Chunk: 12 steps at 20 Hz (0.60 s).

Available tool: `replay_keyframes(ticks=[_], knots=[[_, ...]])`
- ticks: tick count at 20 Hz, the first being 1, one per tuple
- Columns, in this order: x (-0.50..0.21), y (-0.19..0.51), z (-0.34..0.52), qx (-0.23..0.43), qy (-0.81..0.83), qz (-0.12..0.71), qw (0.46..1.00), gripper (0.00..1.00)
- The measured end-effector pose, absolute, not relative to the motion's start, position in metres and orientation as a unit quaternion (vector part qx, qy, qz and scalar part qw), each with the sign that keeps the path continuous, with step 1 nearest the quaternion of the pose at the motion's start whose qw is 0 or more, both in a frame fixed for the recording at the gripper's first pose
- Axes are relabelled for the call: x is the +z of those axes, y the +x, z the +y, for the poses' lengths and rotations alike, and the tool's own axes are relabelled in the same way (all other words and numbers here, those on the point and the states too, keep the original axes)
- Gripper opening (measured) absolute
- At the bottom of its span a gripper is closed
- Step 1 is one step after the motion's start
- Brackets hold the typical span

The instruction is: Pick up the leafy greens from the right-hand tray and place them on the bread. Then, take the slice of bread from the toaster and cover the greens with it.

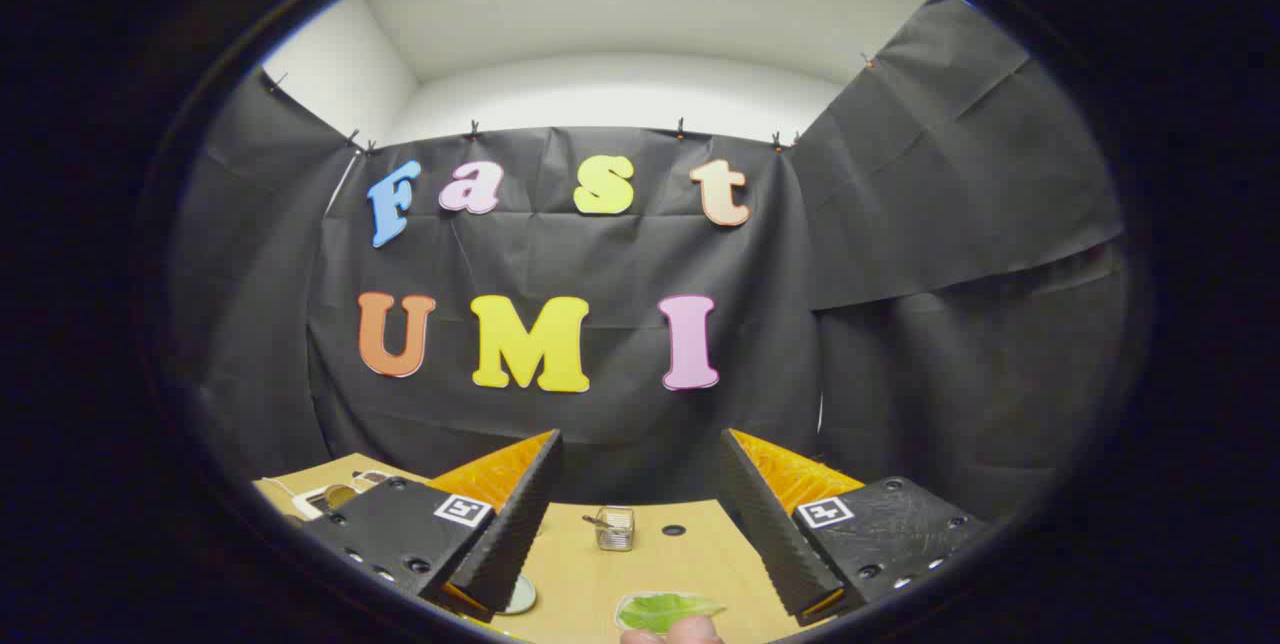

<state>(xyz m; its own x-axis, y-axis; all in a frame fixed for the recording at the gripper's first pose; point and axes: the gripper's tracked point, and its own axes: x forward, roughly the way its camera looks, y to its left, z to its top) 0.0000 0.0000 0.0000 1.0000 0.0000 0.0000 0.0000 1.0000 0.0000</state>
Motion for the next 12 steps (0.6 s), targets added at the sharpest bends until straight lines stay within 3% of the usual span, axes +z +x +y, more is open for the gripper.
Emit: replay_keyframes(ticks=[12], knots=[[-0.0028,0.0058,-0.0077,0.006,-0.001,0.015,1.000,0.95]])
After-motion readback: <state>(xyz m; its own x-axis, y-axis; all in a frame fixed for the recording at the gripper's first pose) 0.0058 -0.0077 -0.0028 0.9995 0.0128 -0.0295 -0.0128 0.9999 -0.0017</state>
